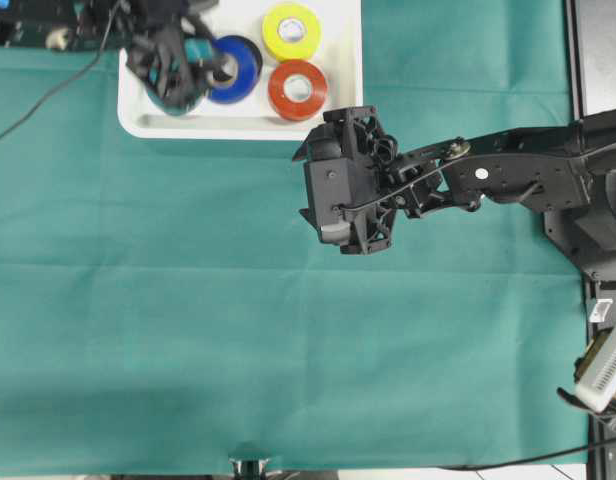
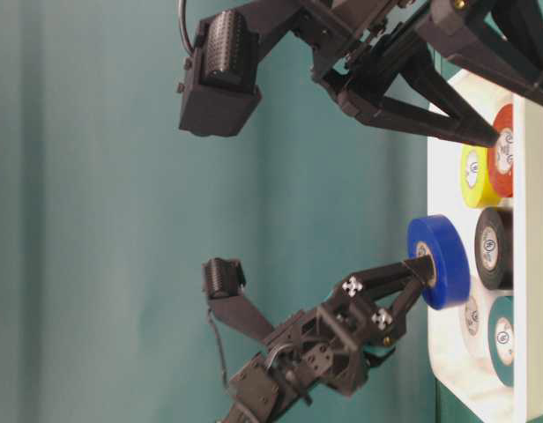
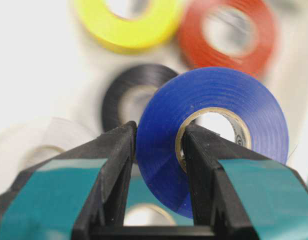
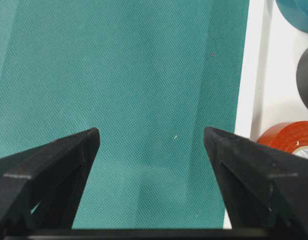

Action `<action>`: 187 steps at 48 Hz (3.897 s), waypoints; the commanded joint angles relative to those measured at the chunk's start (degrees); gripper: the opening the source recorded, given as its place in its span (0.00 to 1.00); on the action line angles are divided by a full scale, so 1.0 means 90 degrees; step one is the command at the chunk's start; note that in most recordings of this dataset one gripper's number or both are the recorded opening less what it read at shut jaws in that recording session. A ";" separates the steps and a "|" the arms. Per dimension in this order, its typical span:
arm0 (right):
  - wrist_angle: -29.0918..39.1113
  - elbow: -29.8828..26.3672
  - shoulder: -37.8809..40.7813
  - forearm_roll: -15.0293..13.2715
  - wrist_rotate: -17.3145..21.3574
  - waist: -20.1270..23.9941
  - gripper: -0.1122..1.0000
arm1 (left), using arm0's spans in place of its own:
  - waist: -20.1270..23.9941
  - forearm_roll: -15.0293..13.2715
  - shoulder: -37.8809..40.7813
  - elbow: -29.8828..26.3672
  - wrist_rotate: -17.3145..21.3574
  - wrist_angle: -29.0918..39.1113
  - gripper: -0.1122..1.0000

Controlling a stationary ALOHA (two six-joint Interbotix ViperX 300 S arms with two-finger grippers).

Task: Put the tape alternately from left to right into the white case.
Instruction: 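Lift the blue tape and place it in the tray's top, then open the left gripper and withdraw it from the tray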

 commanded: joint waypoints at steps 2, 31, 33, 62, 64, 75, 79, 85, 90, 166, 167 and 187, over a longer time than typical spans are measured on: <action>-0.0049 -0.0039 -0.0166 -0.0020 0.0010 0.0020 0.84 | 0.0244 0.0010 0.0078 -0.0303 0.0010 -0.0107 0.35; -0.0049 0.0000 -0.0176 -0.0020 0.0010 0.0020 0.84 | 0.0615 0.0010 0.0498 -0.0635 0.0010 -0.0137 0.35; -0.0049 0.0000 -0.0166 -0.0020 0.0010 0.0020 0.84 | 0.0615 0.0000 0.0498 -0.0615 0.0010 -0.0137 0.35; -0.0049 0.0000 -0.0176 -0.0020 0.0010 0.0020 0.84 | 0.0586 0.0010 0.0400 -0.0479 0.0010 -0.0137 0.99; -0.0049 0.0000 -0.0176 -0.0020 0.0010 0.0020 0.84 | 0.0576 0.0010 0.0371 -0.0459 0.0000 -0.0137 0.99; -0.0049 0.0000 -0.0176 -0.0020 0.0010 0.0020 0.83 | 0.0264 0.0000 0.0000 -0.0107 -0.0010 -0.0137 0.99; -0.0039 0.0000 -0.0166 -0.0020 0.0010 0.0020 0.84 | 0.0068 0.0000 -0.0146 0.0020 -0.0010 -0.0146 0.99; -0.0039 -0.0010 -0.0176 -0.0020 0.0010 0.0020 0.84 | -0.0273 0.0000 -0.0312 0.0186 -0.0010 -0.0137 0.99; -0.0039 -0.0010 -0.0166 -0.0020 0.0010 0.0020 0.84 | -0.0537 0.0000 -0.0400 0.0303 -0.0010 -0.0137 0.99; -0.0049 0.0029 -0.0176 -0.0020 0.0000 0.0020 0.84 | -0.2500 0.0010 -0.0947 0.1104 -0.0020 -0.0176 0.99; -0.0039 0.0029 -0.0176 -0.0020 0.0010 0.0020 0.84 | -0.2500 0.0010 -0.0957 0.1094 -0.0020 -0.0176 0.99; 0.0010 0.0225 -0.0664 -0.0020 -0.0039 0.0020 0.84 | -0.2490 0.0010 -0.1445 0.1250 -0.0020 -0.0176 0.99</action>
